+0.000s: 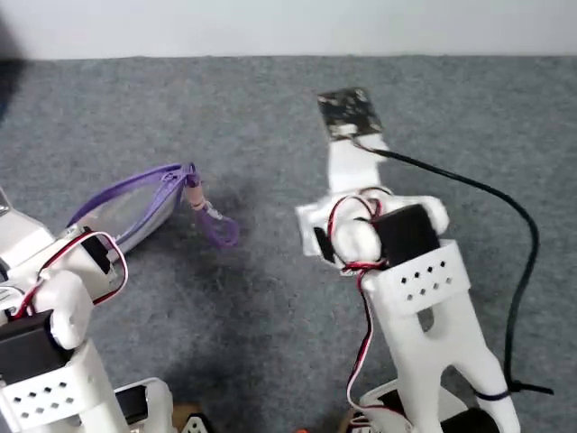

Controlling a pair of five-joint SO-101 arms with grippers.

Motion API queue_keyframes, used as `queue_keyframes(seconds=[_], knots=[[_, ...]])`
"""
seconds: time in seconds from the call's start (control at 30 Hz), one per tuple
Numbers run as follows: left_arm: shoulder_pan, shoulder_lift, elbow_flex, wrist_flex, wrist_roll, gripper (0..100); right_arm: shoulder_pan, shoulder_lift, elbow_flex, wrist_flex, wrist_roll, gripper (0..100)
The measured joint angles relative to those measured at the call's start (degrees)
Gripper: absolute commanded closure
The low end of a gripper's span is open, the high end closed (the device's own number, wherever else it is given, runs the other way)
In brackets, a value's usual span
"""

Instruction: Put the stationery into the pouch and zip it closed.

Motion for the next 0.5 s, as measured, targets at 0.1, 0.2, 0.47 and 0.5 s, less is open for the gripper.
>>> queue_keyframes(seconds=[0.1,0.2,0.47,0.5], knots=[[0.00,0.00,0.00,0.00,0.00,99,3.87,0.00,3.87,2.11,-3.34,89.7],[0.00,0.00,0.00,0.00,0.00,99,7.74,0.00,8.44,2.11,-6.86,89.7],[0.00,0.00,0.00,0.00,0.00,99,14.24,6.24,16.88,-5.80,-12.13,89.7],[0.00,0.00,0.00,0.00,0.00,99,14.77,7.91,16.88,-7.12,-12.84,89.7]])
